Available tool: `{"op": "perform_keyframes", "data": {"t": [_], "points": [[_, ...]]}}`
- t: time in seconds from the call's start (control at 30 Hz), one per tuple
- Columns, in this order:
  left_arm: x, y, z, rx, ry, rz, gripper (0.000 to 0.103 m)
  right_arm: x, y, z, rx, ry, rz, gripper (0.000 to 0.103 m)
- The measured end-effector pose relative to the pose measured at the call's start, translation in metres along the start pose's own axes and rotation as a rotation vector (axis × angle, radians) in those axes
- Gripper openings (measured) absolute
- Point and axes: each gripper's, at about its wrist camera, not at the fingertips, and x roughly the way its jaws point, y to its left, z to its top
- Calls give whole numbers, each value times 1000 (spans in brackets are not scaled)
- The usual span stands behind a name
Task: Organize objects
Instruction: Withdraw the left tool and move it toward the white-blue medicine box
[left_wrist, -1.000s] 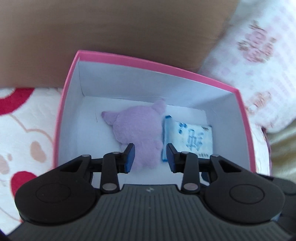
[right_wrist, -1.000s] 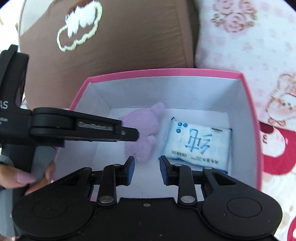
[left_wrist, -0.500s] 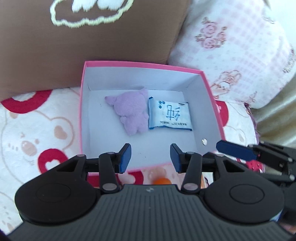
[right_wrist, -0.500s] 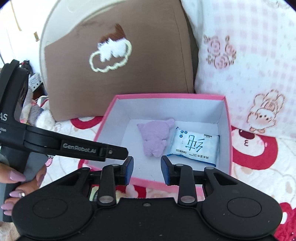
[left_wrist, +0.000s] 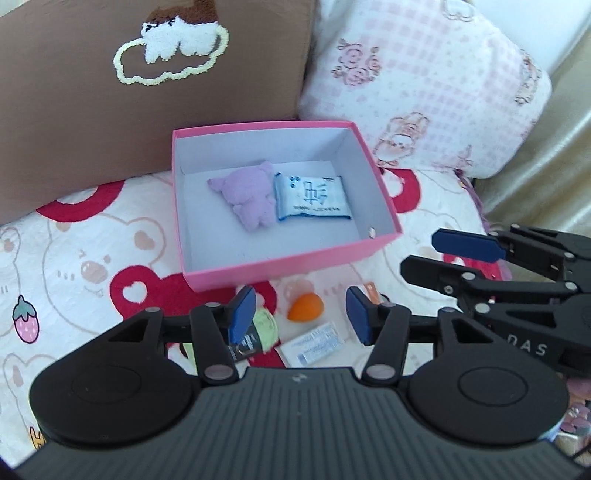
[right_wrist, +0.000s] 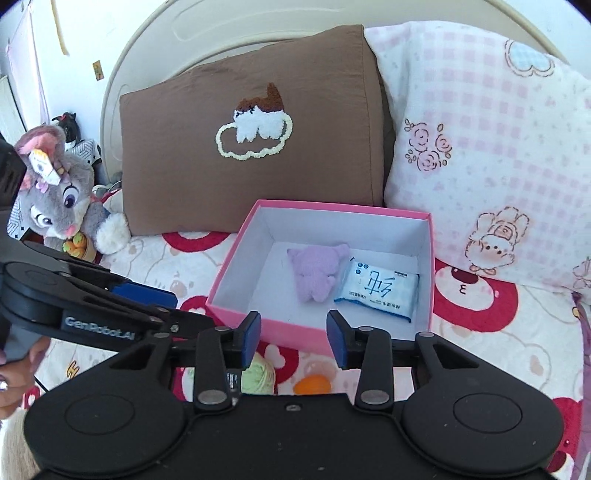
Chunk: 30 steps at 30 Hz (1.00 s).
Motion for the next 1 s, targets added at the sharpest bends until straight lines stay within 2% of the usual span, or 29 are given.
{"op": "perform_keyframes", "data": {"t": [0.2,0.47,0.8,0.9,1.0], "points": [[-14,-4,-16,-1,42,-30,61,-18,4,-16,-30,-9,19,50],[-31,-8,-40,26,71,-20,63,-37,11,-36,-56,4,23,55],[-47,-16,-74,69,93,-41,70,-54,26,-62,-90,20,28,71],[-46,-10,-88,38,67,-47,73,-56,30,-74,-117,27,29,76],[-36,-5,-102,20,83,-59,73,-53,32,-86,-142,38,23,80]]}}
